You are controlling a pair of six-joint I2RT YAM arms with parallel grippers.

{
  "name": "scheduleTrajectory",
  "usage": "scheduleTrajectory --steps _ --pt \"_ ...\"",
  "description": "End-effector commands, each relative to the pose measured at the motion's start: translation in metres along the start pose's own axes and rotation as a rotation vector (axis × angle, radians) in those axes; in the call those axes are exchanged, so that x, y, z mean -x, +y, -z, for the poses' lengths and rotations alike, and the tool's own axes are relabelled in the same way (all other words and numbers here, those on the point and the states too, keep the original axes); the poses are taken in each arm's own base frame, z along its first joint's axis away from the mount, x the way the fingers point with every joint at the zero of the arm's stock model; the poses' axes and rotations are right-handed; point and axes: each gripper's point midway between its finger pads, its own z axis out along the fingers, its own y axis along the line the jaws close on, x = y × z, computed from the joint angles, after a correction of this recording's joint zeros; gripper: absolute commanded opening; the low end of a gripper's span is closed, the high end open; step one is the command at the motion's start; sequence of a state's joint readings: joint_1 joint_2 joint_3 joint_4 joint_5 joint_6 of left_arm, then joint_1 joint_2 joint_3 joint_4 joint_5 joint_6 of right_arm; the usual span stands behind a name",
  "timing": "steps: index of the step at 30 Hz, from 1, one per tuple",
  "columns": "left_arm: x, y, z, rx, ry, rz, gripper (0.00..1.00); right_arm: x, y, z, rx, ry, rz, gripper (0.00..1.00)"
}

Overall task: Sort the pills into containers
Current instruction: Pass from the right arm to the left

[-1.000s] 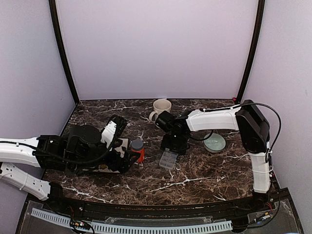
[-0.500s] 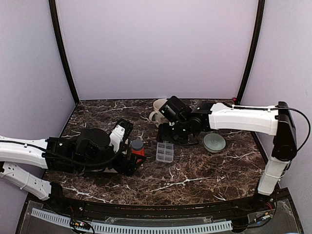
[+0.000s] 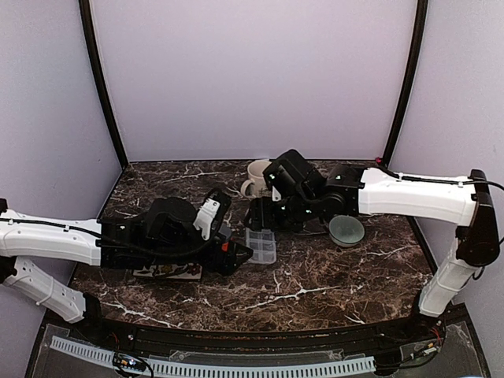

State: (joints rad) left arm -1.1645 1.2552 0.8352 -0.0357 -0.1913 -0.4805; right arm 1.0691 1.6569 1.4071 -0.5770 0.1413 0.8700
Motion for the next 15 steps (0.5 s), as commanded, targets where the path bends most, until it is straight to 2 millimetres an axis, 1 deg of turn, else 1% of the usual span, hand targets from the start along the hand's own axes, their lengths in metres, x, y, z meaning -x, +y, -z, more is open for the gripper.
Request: scheduleTrajectory --steps 1,3,5,11,15 --pt "0.017 -0.023 0.001 -0.111 -0.016 0.065 0.93 0.003 0.022 0.011 0.083 -0.034 0.022 0.39" --pt "0.018 -0.024 0.002 -0.122 -0.018 0.09 0.93 0.003 0.026 0.011 0.095 -0.037 0.026 0.39" --pt "0.02 -0.023 0.002 -0.129 -0.02 0.113 0.91 0.003 0.031 0.012 0.102 -0.041 0.033 0.39" --pt "0.022 -0.02 0.003 -0.143 -0.022 0.182 0.76 0.004 0.043 0.016 0.124 -0.05 0.049 0.39" --pt "0.022 -0.02 0.001 -0.163 -0.026 0.22 0.71 0.005 0.05 0.017 0.132 -0.053 0.061 0.38"
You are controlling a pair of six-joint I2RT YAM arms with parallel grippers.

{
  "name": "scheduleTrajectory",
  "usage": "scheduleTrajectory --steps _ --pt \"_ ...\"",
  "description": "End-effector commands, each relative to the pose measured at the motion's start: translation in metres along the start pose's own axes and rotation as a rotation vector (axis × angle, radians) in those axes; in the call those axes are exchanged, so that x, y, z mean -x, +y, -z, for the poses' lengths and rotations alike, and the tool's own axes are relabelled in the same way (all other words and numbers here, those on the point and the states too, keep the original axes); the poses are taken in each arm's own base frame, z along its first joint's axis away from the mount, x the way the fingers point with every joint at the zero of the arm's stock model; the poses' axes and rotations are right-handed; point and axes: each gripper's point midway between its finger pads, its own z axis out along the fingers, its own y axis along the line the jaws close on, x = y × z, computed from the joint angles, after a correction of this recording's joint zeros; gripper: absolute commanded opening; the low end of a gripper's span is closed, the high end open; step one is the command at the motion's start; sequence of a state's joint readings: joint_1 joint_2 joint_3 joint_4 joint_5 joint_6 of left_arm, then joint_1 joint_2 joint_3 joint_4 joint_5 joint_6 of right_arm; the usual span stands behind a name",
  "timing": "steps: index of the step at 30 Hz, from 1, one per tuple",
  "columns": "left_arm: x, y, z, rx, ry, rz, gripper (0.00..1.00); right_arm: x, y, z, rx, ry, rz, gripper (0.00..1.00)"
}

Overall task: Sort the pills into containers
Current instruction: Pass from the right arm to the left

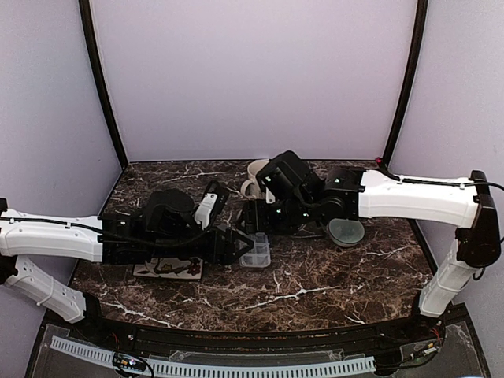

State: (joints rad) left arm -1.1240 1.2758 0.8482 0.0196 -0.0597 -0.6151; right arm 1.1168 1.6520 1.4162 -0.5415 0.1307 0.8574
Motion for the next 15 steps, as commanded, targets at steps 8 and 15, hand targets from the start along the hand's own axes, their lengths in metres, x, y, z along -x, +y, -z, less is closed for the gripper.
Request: scheduleTrajectory --steps 8,15 --pt "0.0072 -0.0095 -0.0007 -0.081 -0.034 0.105 0.57 0.0148 0.0321 0.0115 0.077 -0.052 0.032 0.39" --pt "0.0071 -0.0098 -0.0007 -0.091 -0.043 0.119 0.31 0.014 0.0329 0.0127 0.082 -0.054 0.034 0.39"
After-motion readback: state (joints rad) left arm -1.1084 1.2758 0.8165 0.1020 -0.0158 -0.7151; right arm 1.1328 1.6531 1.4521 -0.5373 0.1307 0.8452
